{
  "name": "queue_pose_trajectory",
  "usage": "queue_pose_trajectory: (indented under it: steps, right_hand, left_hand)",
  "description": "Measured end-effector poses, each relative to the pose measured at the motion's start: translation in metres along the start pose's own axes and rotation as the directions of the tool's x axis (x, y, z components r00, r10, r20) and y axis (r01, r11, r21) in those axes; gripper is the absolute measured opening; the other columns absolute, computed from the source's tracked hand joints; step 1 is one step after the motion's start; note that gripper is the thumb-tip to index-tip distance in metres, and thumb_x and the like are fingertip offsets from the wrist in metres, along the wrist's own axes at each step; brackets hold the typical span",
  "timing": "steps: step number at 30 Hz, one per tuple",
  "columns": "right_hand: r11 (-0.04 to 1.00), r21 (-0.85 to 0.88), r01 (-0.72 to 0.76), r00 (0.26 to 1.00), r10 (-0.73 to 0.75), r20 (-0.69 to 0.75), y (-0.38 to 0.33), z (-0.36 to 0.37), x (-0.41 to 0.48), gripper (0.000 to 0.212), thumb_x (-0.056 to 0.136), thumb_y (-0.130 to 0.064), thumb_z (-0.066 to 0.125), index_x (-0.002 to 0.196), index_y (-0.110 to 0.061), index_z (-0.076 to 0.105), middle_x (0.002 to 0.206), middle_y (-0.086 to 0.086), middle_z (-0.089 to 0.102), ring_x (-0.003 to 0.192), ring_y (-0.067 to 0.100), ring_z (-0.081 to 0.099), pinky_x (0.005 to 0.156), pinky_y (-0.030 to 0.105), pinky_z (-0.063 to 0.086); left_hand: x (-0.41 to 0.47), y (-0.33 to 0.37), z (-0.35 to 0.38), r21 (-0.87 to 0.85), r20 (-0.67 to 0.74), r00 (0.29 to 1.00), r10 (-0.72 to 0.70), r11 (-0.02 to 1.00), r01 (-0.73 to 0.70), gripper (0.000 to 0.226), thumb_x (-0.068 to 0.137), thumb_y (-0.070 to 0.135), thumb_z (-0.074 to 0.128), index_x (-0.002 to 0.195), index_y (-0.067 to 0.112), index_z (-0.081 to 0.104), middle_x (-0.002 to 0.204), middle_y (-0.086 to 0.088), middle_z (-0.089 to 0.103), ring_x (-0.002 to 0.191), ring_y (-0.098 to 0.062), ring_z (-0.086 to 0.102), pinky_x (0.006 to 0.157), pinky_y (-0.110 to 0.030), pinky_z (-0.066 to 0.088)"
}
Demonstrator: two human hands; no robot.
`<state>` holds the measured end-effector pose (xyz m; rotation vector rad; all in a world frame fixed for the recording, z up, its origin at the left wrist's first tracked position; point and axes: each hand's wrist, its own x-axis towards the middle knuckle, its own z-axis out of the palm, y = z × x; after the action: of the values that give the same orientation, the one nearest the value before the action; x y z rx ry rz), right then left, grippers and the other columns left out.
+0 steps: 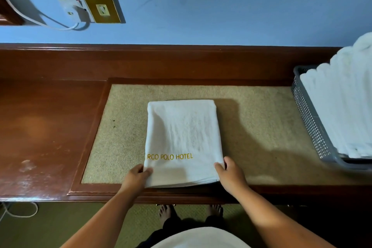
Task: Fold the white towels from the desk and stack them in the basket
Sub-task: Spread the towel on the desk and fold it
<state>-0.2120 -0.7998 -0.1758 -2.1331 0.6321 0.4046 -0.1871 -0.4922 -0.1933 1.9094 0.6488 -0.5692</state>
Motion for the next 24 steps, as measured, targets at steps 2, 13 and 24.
queue_pose_trajectory:
  steps: [2, 13, 24]
  right_hand:
    - [1.000, 0.017, -0.011, 1.000, 0.011, 0.023, -0.001, -0.005, 0.000, 0.023, 0.094, -0.025, 0.056, 0.083, -0.005, 0.052, 0.072, 0.007, 0.054, 0.063, 0.019, 0.049, 0.056, 0.033, 0.032]
    - [0.965, -0.243, -0.101, 0.972, 0.147, 0.182, 0.013, -0.013, 0.014, 0.026, 0.095, -0.039, 0.060, 0.113, -0.022, 0.051, 0.094, -0.005, 0.060, 0.082, 0.012, 0.060, 0.066, 0.028, 0.046]
    - [0.994, 0.065, -0.091, 0.989, 0.082, 0.120, -0.028, -0.013, 0.056, 0.081, 0.094, -0.021, 0.067, 0.159, -0.020, 0.020, 0.135, 0.007, 0.056, 0.119, 0.022, 0.057, 0.092, 0.032, 0.045]
  left_hand:
    - [-0.001, 0.001, -0.006, -0.196, 0.059, 0.998, -0.037, 0.979, 0.047, 0.033, 0.068, 0.030, 0.070, 0.094, 0.010, 0.072, 0.091, -0.018, 0.075, 0.081, -0.033, 0.067, 0.075, -0.043, 0.052]
    - [0.009, -0.023, -0.004, 0.218, -0.109, 0.994, 0.028, 0.976, -0.004, 0.032, 0.088, 0.026, 0.072, 0.114, 0.017, 0.056, 0.098, -0.006, 0.064, 0.085, -0.024, 0.065, 0.067, -0.034, 0.051]
    - [0.040, 0.026, -0.005, 0.218, -0.111, 0.981, 0.157, 0.967, -0.130, 0.042, 0.094, 0.024, 0.066, 0.132, 0.014, 0.053, 0.117, -0.001, 0.061, 0.084, -0.013, 0.065, 0.069, -0.039, 0.058]
